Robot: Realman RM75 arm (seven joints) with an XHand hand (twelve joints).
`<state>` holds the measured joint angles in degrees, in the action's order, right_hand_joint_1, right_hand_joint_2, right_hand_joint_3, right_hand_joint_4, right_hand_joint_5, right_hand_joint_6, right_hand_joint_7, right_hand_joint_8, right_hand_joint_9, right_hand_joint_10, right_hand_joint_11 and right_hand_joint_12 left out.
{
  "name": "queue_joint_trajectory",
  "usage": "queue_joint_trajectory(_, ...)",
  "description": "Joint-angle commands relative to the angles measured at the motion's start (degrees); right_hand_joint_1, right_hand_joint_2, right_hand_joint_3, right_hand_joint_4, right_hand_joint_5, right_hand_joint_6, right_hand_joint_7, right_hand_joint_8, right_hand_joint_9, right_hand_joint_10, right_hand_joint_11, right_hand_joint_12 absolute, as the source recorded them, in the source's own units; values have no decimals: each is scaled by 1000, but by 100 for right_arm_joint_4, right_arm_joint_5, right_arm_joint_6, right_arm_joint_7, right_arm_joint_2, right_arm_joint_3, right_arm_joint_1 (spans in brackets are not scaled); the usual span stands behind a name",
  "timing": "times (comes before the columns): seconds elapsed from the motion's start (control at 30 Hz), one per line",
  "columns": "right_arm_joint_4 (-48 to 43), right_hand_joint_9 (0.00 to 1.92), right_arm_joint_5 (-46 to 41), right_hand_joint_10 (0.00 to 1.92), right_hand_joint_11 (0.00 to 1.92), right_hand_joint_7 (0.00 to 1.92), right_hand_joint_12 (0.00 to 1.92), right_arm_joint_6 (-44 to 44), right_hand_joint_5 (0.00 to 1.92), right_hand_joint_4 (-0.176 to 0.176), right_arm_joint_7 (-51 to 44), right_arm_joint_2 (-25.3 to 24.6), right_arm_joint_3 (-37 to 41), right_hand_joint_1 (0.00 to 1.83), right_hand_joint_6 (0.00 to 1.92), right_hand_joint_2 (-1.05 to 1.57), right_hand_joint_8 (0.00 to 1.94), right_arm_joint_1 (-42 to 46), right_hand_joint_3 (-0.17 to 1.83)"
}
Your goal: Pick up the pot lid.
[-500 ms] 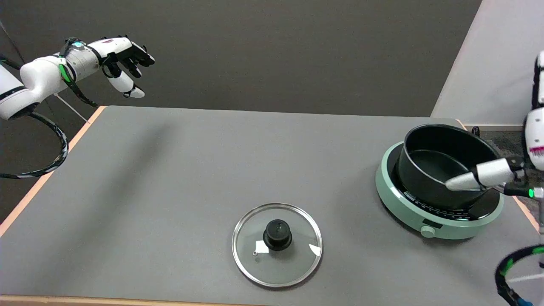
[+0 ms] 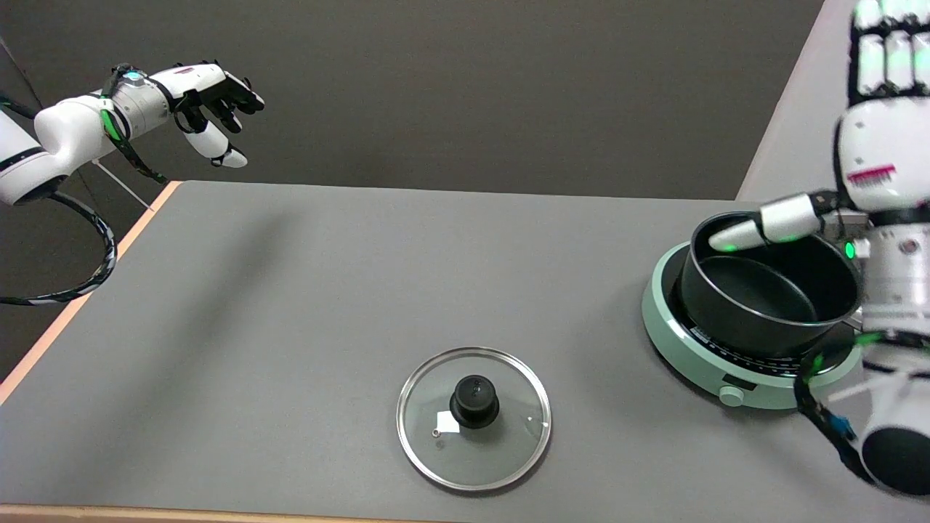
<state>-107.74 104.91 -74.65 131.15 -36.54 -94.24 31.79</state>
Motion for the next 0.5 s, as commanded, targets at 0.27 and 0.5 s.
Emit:
queue_joint_trajectory(0.27, 64, 0, -2635, 0, 0, 0, 0, 3604, 0, -121, 74, 686, -55, 820, 0, -241, 0, -2808, 136)
queue_joint_trajectory(0.5, 162, 0, -3811, 0, 0, 0, 0, 4446, 0, -100, 34, 718, 183, 899, 0, -307, 0, -3063, 260)
